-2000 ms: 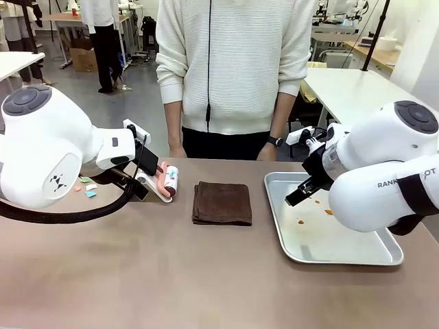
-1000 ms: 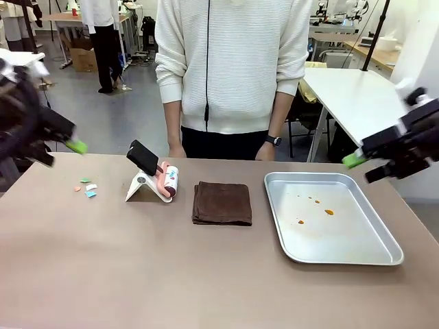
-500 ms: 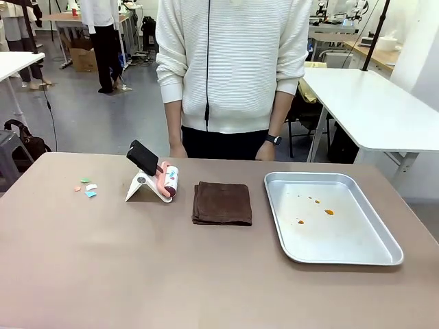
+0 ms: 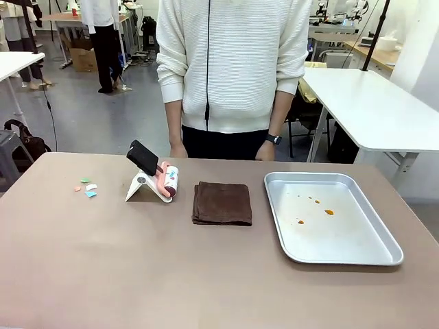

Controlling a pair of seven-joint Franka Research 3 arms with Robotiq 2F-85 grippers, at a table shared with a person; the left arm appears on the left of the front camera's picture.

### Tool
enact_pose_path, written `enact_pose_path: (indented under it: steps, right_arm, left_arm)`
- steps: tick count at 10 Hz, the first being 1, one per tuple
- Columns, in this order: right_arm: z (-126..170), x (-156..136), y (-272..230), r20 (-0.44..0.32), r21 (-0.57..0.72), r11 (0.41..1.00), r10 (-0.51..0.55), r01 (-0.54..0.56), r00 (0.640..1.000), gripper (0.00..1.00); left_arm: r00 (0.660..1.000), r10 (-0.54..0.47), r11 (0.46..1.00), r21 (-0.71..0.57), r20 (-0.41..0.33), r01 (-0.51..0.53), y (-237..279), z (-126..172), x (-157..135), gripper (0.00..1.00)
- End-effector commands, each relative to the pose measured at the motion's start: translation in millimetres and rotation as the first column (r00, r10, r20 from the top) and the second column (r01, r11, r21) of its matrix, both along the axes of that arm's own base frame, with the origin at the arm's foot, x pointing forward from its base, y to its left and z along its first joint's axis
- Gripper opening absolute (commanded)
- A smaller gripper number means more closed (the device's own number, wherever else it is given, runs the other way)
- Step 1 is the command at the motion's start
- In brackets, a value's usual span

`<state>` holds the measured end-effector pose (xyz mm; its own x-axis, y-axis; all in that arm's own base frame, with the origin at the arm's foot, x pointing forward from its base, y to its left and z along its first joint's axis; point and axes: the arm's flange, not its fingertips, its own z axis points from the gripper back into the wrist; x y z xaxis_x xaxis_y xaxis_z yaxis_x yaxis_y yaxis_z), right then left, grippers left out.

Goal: Clean the surface of the table.
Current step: Hold the Lint Roller with your left hand and the towel with your right hand.

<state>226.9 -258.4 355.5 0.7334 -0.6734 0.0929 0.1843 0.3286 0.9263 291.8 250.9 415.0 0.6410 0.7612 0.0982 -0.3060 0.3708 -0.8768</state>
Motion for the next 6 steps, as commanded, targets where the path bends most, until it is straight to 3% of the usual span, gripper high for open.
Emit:
enact_pose_path:
  steps: [1,2,3,6]
  right_arm:
    - [-26.2,-3.2,25.1,0.036,0.022,0.999,-0.032,0.032,0.999,1.00]
    - [-27.3,-3.9,25.7,0.045,-0.049,0.996,-0.073,0.075,0.996,1.00]
    - [-13.6,0.7,-2.0,-0.006,0.021,1.000,-0.020,0.020,1.000,1.00]
    - [-13.6,0.7,-2.0,-0.006,0.021,1.000,-0.020,0.020,1.000,1.00]
  left_arm:
    - [0.999,0.052,0.999,-0.009,0.000,-0.052,-70.3,-32.1,-40.3,1.00]
    - [0.998,0.061,0.998,0.027,-0.027,-0.060,-78.5,-34.4,-36.2,1.00]
    - [1.000,0.027,1.000,-0.015,-0.008,-0.027,1.7,-3.1,0.9,1.00]
    - [1.000,0.027,1.000,-0.015,-0.008,-0.027,1.7,-3.1,0.9,1.00]
